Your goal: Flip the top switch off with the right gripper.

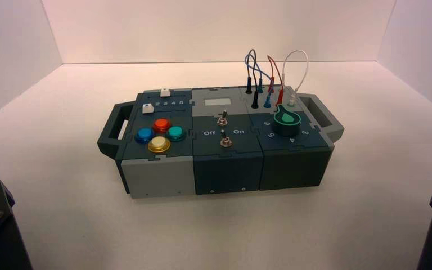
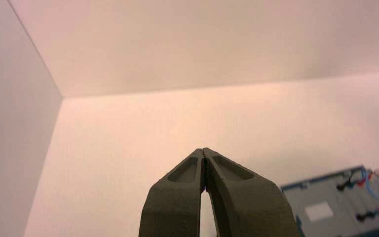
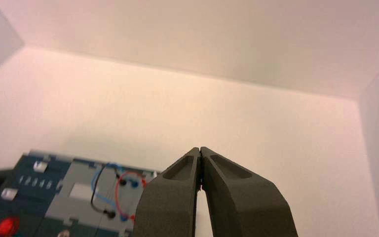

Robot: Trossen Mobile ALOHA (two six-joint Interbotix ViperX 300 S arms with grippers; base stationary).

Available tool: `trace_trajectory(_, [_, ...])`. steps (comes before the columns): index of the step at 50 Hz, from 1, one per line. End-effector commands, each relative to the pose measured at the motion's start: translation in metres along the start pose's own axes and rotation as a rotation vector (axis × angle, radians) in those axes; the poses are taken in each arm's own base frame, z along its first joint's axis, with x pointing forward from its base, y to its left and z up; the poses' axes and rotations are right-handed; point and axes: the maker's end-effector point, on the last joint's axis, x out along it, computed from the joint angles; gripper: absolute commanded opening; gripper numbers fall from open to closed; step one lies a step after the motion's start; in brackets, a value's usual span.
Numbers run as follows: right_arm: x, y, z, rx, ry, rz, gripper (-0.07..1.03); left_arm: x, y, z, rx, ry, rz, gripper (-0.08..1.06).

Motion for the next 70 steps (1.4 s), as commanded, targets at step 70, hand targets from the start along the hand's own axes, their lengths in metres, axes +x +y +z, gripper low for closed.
trace_trajectory(70, [0.074, 0.118, -0.081, 0.016, 0.643, 0.116, -0.02, 0.06, -0.057, -0.156, -0.272, 0.801, -0.077, -0.03])
